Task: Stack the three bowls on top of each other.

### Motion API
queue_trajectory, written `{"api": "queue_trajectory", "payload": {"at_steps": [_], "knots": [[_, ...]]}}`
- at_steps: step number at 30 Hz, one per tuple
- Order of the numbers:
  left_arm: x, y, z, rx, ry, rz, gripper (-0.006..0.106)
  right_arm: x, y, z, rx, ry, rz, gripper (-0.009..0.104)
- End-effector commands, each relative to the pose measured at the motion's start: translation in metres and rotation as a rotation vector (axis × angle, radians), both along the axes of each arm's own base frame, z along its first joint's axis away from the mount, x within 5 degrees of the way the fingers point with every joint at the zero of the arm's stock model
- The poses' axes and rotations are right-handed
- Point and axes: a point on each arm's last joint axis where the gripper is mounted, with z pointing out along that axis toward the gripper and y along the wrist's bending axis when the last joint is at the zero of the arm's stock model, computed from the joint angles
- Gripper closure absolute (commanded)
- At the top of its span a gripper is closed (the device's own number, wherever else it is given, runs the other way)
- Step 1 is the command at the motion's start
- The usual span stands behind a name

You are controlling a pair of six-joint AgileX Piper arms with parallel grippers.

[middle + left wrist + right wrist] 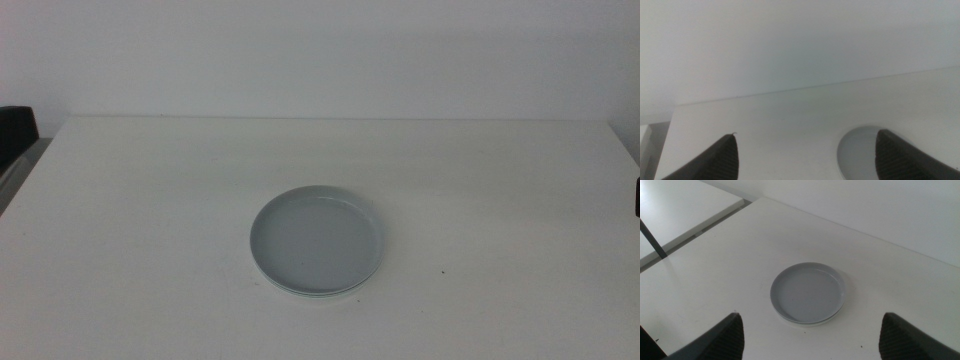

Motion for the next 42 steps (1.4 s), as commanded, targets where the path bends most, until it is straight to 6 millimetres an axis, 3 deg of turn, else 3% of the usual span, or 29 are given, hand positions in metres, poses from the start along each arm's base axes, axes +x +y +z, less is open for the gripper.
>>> {"api": "queue_trajectory", "payload": {"at_steps": [1,14,23,26,33,38,42], "knots": [[0.001,0.0,0.002,-0.014,-0.028,0.007,0.007,0.0,0.0,-0.001,0.003,-0.002,-0.004,0.02],[0.002,0.001,0.005,-0.014,-0.061,0.01,0.007,0.0,0.0,-0.001,0.003,-0.002,-0.004,0.02],[0.002,0.001,0.005,-0.014,-0.061,0.01,0.007,0.011,-0.01,0.001,0.066,-0.194,-0.154,0.017],[0.002,0.002,0.005,0.004,-0.066,0.016,0.007,0.009,-0.023,-0.006,0.036,-0.319,-0.277,0.002],[0.002,0.002,0.005,0.008,-0.067,0.018,0.007,-0.006,-0.049,-0.034,0.029,-0.392,-0.565,0.002],[0.002,0.002,0.005,0.008,-0.067,0.018,0.007,-0.013,-0.051,-0.057,0.031,-0.365,-0.607,0.002],[0.002,0.002,0.005,0.017,-0.069,0.021,0.007,-0.013,-0.052,-0.059,0.026,-0.357,-0.615,0.002]]}}
